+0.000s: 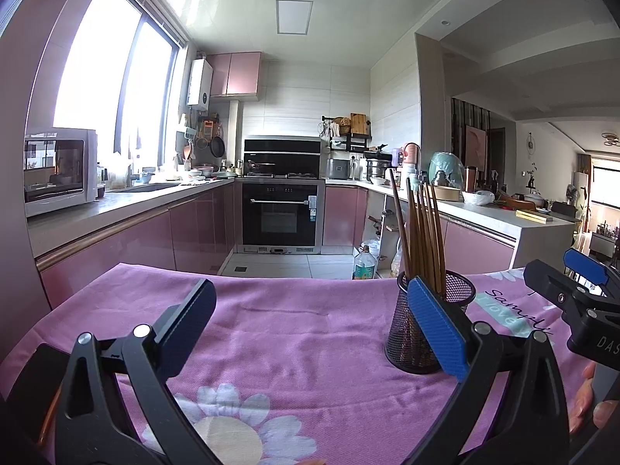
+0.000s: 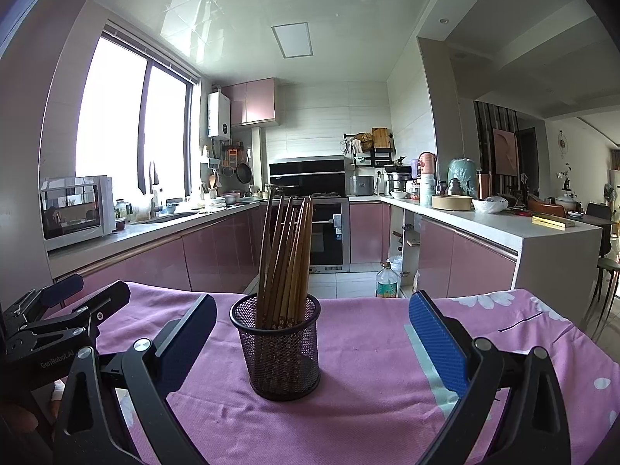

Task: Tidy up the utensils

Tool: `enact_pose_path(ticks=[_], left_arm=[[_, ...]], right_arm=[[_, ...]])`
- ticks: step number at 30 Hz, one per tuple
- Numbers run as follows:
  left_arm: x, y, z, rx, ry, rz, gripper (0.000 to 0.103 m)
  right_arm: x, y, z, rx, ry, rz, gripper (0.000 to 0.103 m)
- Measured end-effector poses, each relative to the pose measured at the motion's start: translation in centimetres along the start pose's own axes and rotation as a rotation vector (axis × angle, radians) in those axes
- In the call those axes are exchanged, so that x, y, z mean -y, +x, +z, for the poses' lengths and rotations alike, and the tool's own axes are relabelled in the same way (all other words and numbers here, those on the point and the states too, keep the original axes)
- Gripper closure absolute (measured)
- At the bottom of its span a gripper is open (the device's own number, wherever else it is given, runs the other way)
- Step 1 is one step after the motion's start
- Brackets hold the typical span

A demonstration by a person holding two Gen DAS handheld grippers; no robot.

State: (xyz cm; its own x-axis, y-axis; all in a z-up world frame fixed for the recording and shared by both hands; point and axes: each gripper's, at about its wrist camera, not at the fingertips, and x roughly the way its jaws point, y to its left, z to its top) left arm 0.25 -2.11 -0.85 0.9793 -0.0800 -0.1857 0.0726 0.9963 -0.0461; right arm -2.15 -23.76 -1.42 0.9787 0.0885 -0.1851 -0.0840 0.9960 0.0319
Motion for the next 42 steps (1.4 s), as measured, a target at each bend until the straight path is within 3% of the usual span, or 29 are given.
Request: enact_pose_path(ticks=[42], left_arm=[[-0.02,0.60,-0.37,-0.008,0.003,0.025,0.006]], right_arm=[[-0.28,0.48,-0.29,-0.018,0.012,0.001,0.007]])
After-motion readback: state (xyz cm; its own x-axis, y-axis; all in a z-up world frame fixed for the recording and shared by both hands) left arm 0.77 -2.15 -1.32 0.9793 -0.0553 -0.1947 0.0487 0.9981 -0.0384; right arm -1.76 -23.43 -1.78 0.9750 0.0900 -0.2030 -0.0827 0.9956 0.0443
